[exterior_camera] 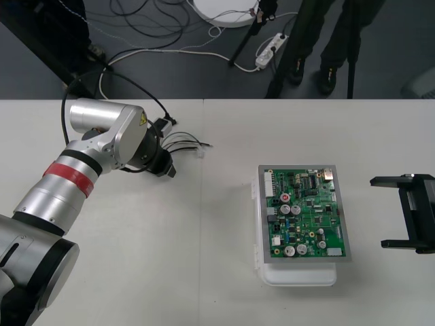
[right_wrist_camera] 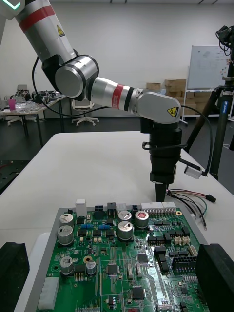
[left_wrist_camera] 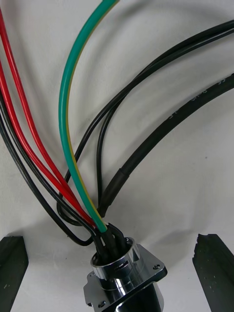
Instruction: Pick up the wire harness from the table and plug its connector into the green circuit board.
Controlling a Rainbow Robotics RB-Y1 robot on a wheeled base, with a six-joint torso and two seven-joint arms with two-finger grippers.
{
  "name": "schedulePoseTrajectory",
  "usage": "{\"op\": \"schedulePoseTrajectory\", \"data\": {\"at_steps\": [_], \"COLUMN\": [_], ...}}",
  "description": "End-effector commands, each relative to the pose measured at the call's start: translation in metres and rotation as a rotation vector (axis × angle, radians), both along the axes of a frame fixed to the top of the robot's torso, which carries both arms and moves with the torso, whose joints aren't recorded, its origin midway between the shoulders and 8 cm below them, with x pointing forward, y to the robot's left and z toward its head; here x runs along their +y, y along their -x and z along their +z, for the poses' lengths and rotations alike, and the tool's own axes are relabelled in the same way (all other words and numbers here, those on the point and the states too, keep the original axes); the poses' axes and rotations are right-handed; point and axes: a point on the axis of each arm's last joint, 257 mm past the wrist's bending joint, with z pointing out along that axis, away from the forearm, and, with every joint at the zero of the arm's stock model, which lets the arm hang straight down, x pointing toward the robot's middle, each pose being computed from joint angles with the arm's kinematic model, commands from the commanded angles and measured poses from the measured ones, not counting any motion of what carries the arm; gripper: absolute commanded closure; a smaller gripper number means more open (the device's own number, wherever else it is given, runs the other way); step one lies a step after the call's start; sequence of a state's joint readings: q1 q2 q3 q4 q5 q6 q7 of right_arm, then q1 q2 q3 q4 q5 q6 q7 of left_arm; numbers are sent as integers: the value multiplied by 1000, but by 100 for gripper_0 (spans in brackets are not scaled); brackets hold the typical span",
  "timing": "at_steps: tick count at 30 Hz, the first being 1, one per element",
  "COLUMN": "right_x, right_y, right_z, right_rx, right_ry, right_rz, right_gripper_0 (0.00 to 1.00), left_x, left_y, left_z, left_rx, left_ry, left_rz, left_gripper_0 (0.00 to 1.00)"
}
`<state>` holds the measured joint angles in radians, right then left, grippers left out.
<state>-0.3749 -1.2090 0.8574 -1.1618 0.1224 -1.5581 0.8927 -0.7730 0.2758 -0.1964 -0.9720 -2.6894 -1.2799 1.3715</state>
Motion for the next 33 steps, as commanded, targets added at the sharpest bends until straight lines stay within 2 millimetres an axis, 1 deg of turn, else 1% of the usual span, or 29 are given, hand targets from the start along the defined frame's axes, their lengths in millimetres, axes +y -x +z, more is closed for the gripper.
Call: {"op": "schedulePoseTrajectory", "data": {"at_steps": [1,4,5,6,7,8,9,10,19,29,33], "right_x": [7,6,7,7,7,7,7,6,8,8,8], "right_y": [0,-1,-1,-1,-1,-1,-1,-1,-1,0,0], "right_z": [7,6,7,7,6,6,6,6,3,2,2], "right_rx": [-21,-18,-19,-17,-15,-15,-15,-15,-14,-15,-15], "right_ry": [-12,-10,-11,-13,-12,-12,-12,-11,-7,-3,-3], "right_rz": [32,28,28,28,28,28,28,26,31,33,35], "right_gripper_0": [0,0,0,0,0,0,0,0,0,0,0], "left_x": [-20,-20,-21,-20,-20,-21,-21,-21,-19,-14,-12], "left_y": [-23,-22,-23,-22,-22,-22,-21,-21,-21,-24,-29], "left_z": [25,24,25,25,24,24,22,21,16,18,23], "left_rx": [-81,-80,-82,-80,-80,-80,-77,-83,-85,-94,-107], "left_ry": [3,3,2,2,2,1,-5,-15,-25,-29,-12], "left_rz": [-50,-51,-53,-51,-52,-53,-59,-67,-67,-62,-56], "left_gripper_0": [0,0,2,9,26,39,94,100,100,100,100]}}
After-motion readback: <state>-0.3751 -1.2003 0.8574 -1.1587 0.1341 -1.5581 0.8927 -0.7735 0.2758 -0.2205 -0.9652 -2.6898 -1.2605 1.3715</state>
